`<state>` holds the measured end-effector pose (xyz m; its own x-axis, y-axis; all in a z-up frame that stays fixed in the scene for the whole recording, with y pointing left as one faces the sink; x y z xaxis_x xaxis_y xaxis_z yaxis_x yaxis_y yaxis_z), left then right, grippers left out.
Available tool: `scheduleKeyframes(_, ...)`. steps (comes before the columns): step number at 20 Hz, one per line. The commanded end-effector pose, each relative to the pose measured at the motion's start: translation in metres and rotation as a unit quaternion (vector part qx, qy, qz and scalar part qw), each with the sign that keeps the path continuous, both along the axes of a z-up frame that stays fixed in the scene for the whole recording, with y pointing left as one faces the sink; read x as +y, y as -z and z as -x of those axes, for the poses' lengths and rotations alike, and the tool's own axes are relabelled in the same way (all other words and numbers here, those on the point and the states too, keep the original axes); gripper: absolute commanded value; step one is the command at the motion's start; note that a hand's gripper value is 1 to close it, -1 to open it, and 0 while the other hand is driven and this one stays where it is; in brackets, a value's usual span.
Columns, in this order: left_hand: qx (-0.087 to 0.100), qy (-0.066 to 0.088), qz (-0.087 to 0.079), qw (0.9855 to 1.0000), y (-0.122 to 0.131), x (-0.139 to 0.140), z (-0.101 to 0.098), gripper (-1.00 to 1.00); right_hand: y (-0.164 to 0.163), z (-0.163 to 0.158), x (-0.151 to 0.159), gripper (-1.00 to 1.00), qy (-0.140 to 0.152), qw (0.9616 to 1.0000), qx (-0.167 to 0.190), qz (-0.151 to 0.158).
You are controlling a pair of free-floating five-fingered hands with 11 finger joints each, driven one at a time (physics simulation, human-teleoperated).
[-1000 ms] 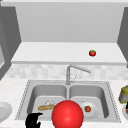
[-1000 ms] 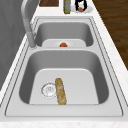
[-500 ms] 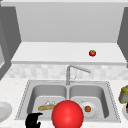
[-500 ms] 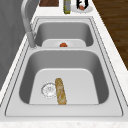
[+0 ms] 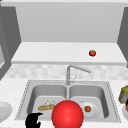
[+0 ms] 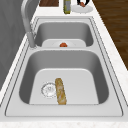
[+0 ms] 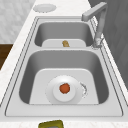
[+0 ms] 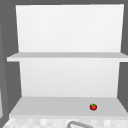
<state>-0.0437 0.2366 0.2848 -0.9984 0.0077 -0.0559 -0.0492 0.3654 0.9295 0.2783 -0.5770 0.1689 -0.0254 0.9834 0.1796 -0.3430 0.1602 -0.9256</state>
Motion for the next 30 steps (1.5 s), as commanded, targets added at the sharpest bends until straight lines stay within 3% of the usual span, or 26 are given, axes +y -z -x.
scheduleKeyframes(1, 0.000, 0.000, 0.000, 1.0000, 0.000, 0.000, 0.000, 0.00, -0.014, 0.000, 0.008, 1.00, 0.015, 0.9990, 0.014, -0.040)
scheduleKeyframes(9, 0.000, 0.000, 0.000, 1.0000, 0.000, 0.000, 0.000, 0.00, -0.034, -0.001, 0.052, 1.00, 0.011, 0.9997, 0.005, -0.021)
scheduleKeyframes(30, 0.000, 0.000, 0.000, 1.0000, 0.000, 0.000, 0.000, 0.00, -0.044, -0.020, 0.186, 1.00, 0.014, 0.9989, 0.031, -0.033)
